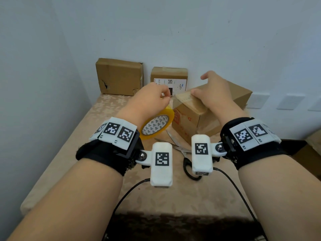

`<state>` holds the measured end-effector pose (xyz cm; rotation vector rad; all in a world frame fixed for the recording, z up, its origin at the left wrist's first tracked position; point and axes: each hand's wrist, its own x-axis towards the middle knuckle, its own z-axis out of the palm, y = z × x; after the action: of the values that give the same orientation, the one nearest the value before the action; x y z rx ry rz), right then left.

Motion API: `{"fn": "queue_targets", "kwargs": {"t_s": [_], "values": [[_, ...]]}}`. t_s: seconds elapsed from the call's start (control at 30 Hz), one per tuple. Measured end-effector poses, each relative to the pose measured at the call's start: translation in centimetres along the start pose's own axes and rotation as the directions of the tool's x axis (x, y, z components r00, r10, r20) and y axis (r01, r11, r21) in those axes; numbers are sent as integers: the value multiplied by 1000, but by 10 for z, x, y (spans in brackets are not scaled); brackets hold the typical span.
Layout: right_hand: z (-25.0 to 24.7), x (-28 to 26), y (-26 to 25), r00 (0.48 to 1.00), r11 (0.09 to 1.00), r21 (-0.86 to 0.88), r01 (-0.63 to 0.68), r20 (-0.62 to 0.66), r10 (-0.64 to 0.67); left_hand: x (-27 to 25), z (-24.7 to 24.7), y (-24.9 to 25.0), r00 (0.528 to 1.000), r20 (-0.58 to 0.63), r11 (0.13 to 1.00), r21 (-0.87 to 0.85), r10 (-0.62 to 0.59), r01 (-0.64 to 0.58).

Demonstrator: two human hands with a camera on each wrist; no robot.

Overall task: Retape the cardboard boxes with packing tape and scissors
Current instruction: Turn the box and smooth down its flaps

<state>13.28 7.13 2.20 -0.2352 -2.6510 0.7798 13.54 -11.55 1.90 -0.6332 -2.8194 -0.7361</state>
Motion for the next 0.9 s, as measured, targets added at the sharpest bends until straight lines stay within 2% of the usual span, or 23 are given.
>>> {"fn": "queue_targets", "kwargs": {"t_s": [0.1,0.13,0.2,0.23,0.3,0.33,0.37,0.4,0.57,0.73,0.9], "values": [[-3,2,8,999,997,-66,-47,-21,46,-1,3,-1,1000,-4,1000,-2,-4,4],[-5,1,8,998,994,-103,-24,-63,17,-1,5,-1,1000,-4,1000,-3,-4,4],[-11,-4,1,979,984,-84,158,-113,-167,-1,7,0,1000,3,1000,0,-1,1],[-15,-8,-5,959,961,-30,276,-53,-278,-1,7,1,1000,2,1000,-1,-1,1],[-21,-23,-18,881,915,15,404,265,-393,-1,7,0,1000,-7,1000,-5,-2,2],[-20,-28,-21,823,903,-17,429,420,-383,-2,6,-1,1000,-11,1000,-9,-2,2],[-18,-31,-21,781,893,-71,445,519,-348,-3,6,-2,1000,-12,1000,-18,-1,1],[-16,-34,-19,767,884,-125,450,562,-311,-4,5,-3,1000,-5,999,-32,-2,2],[-2,-32,-7,792,826,-323,463,568,-222,-13,1,-8,989,147,1000,-20,6,-4],[7,-28,-8,813,807,-381,451,549,-195,-28,-7,-16,996,84,1000,-23,19,-17],[8,-30,-11,820,816,-384,431,545,-177,-32,-20,-15,993,114,1000,10,-25,24]]}}
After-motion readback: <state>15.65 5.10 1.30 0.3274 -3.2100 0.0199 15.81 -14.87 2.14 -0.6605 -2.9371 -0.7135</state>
